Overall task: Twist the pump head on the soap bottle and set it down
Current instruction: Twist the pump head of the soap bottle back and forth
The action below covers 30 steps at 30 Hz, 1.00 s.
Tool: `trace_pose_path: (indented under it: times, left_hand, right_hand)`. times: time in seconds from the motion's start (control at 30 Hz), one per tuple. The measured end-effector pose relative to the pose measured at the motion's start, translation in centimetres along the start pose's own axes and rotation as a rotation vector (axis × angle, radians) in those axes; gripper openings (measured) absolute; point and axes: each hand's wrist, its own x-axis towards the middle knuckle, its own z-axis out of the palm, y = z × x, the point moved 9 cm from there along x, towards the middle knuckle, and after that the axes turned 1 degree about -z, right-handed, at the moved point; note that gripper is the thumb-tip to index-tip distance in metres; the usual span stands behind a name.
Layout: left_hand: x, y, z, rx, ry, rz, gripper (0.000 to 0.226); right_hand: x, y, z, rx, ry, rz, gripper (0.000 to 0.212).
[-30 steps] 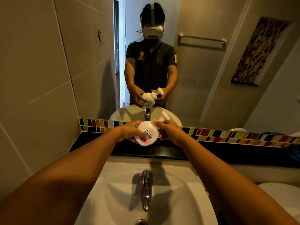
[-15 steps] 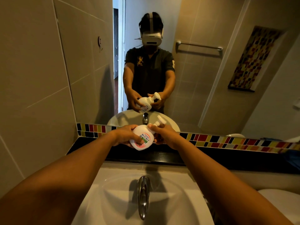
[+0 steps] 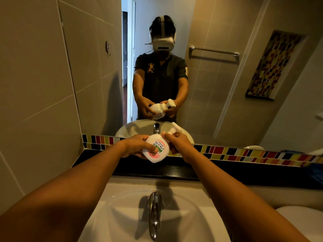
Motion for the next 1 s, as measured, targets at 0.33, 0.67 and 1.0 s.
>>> trace_pose_path:
  times: [0.33, 0.67, 1.0]
  left_hand:
    - [-1.3, 0.7, 1.3, -0.085, -0.122, -0.083, 0.040]
    - [-0.5, 2.4, 1.6, 0.261, 0.099, 0.114, 0.053]
    - [-0.1, 2.2, 2.2, 0.363, 0.257, 0.180, 0.064]
  right_hand:
    - [-0.3, -0.9, 0.1, 0.027, 0.055, -0.070, 0.018]
    - [0.7, 0.6, -1.0, -0.041, 0.224, -0.027, 0.028]
    - [0.5, 1.6, -1.5, -0.055, 0.314, 0.007, 0.019]
